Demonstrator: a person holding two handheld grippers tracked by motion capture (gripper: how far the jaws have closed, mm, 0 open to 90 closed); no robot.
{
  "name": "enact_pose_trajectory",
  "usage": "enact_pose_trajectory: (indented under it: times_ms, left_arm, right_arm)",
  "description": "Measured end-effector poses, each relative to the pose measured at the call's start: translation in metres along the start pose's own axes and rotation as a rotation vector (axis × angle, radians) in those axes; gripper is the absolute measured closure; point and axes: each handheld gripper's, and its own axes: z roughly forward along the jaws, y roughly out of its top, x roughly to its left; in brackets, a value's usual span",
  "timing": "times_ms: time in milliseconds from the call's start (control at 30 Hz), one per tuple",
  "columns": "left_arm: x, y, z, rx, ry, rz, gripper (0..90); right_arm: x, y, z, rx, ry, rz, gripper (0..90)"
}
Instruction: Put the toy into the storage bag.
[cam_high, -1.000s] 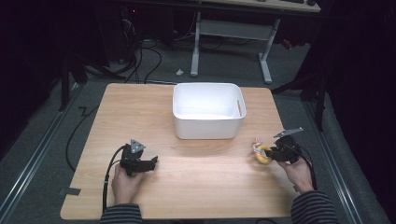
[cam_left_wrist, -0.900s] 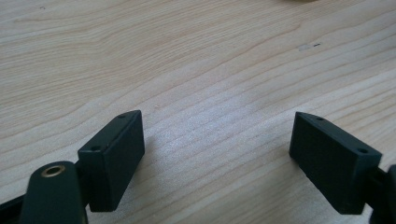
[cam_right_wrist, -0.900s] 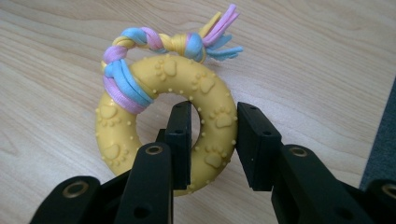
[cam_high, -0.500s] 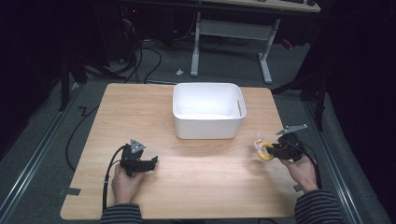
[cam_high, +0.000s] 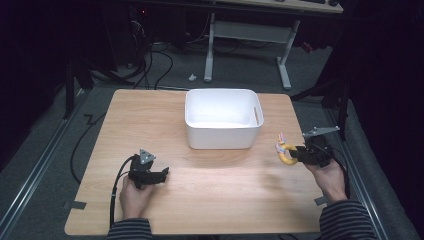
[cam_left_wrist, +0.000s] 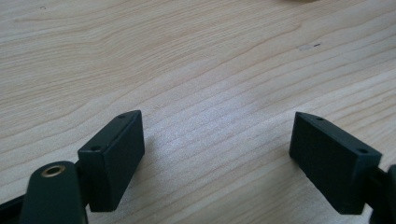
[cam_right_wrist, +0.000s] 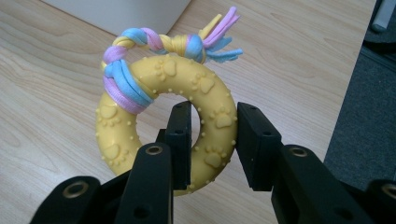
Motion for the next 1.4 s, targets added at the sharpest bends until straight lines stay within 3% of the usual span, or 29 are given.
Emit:
enact_pose_trajectory:
  times_ms: [300, 533, 933, 1400]
  left_arm:
    - [0.000, 0.000, 0.000, 0.000, 0.000, 0.000, 18.3]
    - [0.000, 0.000, 0.000, 0.000, 0.001, 0.000, 18.3]
    - [0.000, 0.000, 0.000, 0.001, 0.000, -0.001, 18.4]
    - [0.000, 0.000, 0.000, 0.000, 0.001, -0.002, 18.4]
  right_arm:
    - [-0.001, 0.009, -0.007, -0.016, -0.005, -0.007, 68.4]
    - [0.007, 0.026, -0.020, -0.048, -0.004, -0.038, 68.4]
    - [0.008, 0.058, -0.032, -0.090, 0.002, -0.043, 68.4]
    - [0.012, 0.088, -0.033, -0.109, 0.020, -0.055, 68.4]
